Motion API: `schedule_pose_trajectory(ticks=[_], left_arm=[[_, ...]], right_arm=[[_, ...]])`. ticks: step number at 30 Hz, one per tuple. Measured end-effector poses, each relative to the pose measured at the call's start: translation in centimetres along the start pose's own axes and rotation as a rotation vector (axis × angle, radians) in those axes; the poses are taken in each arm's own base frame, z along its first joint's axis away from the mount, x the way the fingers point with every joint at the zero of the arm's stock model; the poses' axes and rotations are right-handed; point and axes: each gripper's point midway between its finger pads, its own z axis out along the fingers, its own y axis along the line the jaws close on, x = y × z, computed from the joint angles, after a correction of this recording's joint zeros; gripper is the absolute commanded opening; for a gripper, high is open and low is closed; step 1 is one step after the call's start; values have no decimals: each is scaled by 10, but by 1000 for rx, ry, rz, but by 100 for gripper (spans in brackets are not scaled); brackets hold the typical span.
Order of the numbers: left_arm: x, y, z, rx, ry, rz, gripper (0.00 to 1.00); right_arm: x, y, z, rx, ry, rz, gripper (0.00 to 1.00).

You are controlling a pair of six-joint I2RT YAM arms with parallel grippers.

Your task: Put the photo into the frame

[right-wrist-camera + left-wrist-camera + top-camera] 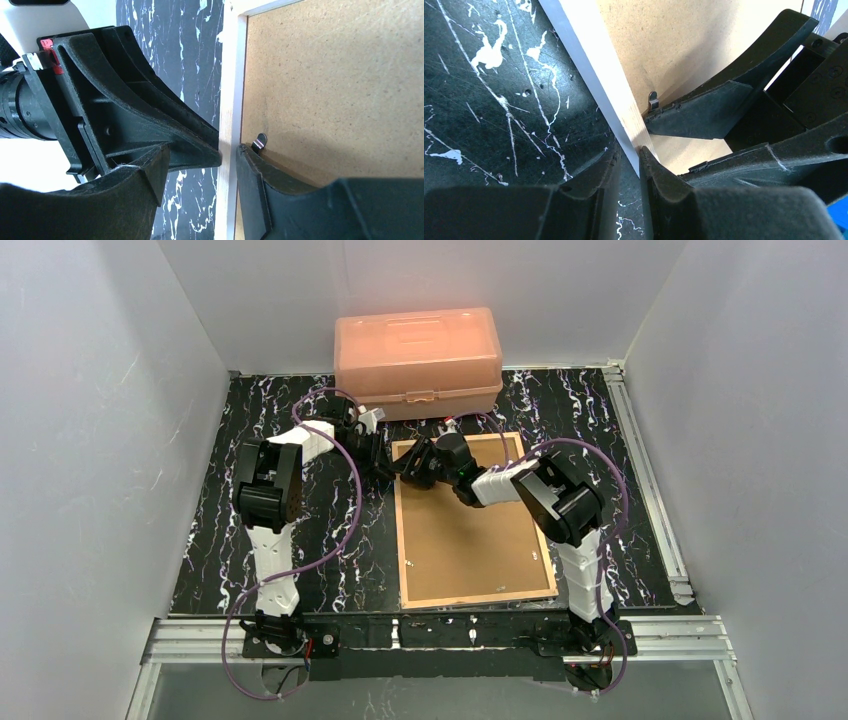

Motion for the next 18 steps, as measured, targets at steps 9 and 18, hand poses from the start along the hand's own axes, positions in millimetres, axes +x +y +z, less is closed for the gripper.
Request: schedule_pose_trajectory(ticks=[9,18], left_arm=[[0,1,-2,-2,-3,2,17],[0,1,-2,-1,-3,3,16]], right_arm=[[-5,-4,-23,13,-12,-14,60],[-20,-8,-29,20,-38,-14,61]])
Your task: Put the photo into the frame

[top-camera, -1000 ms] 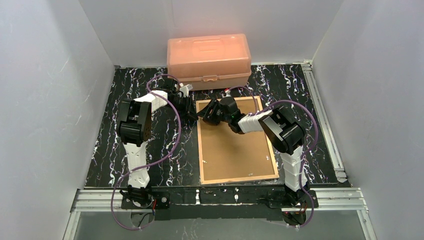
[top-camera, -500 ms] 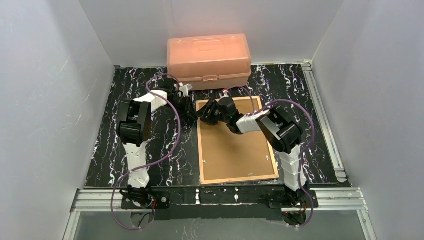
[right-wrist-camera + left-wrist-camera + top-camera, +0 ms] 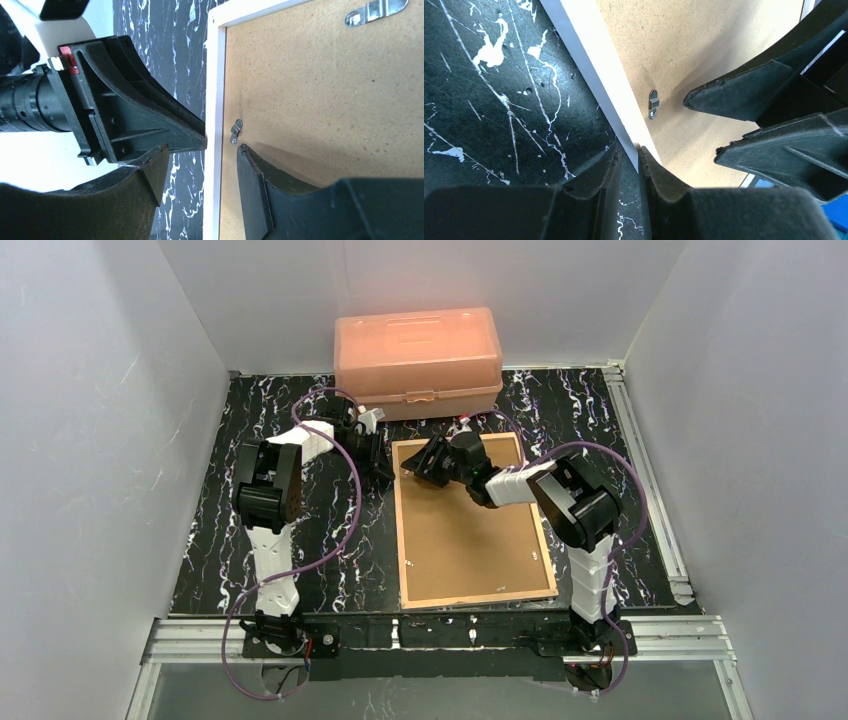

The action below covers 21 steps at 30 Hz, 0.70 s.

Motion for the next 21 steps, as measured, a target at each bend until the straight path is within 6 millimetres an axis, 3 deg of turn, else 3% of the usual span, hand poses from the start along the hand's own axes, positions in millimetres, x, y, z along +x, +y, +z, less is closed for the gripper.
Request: schedule_pose_trajectory(ticks=[5,21], left_arm=[[0,0,0,3,0,0,16],[0,-1,0,6,0,0,14]], right_arm=[[7,-9,5,15,20,10,61],[11,0,19,-21,34,38,60]])
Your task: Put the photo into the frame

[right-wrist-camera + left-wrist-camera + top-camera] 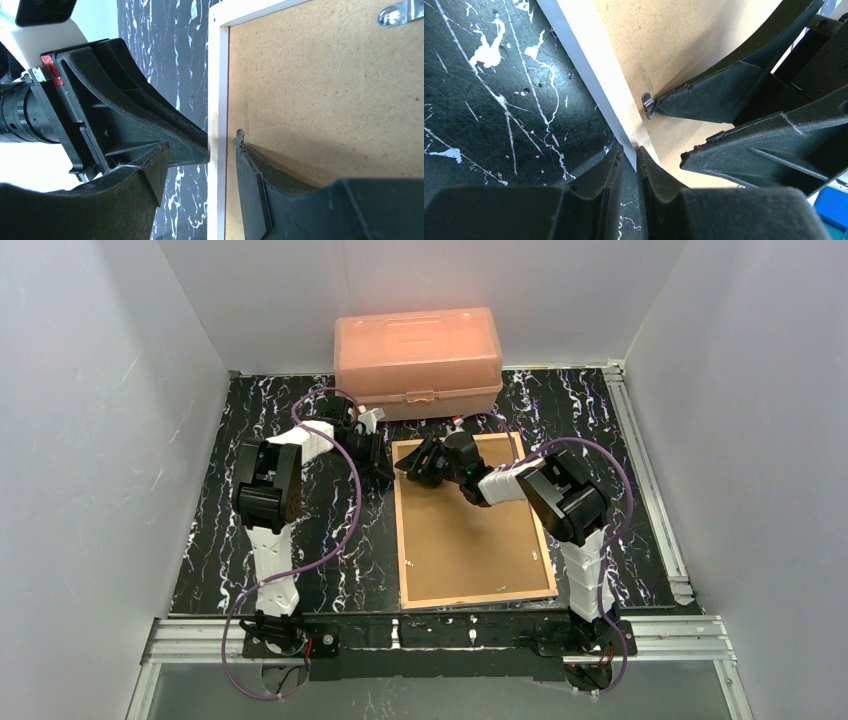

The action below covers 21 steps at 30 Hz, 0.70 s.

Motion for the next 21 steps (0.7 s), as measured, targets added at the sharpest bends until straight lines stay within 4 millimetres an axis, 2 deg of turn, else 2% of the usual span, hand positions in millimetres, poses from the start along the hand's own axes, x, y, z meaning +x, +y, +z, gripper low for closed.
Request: schedule_pose_trajectory(ticks=[21], left_arm=[[1,1,-1,5,-1,-5,12]], right_arm=[[11,9,10,-33,24,16,60]])
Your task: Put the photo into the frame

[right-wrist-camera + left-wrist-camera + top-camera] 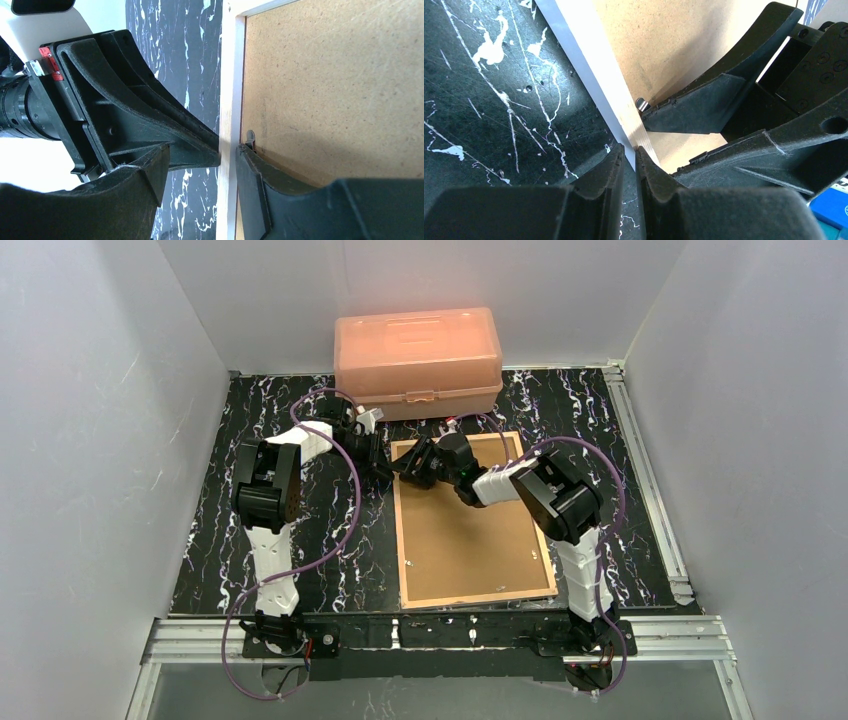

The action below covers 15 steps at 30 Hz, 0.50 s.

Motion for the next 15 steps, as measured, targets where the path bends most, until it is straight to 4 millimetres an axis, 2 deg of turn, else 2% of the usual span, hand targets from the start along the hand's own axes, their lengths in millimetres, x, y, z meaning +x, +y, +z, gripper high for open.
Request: schedule_pose_trajectory(ticks=[6,8,10,15], left_arm=[[0,0,-1,1,-2,-1,11],[0,1,-1,2,-3,-1,11],[0,0,-1,3,-3,-2,11],[0,0,-2,6,-3,-12,11]], right_arm=[[-5,-1,-5,-20,27,-22,61],[-15,-1,-7,-26,37,-44,61],[-33,6,-8,-41,51,-81,61],[-82,44,-11,-139,62,-244,64]])
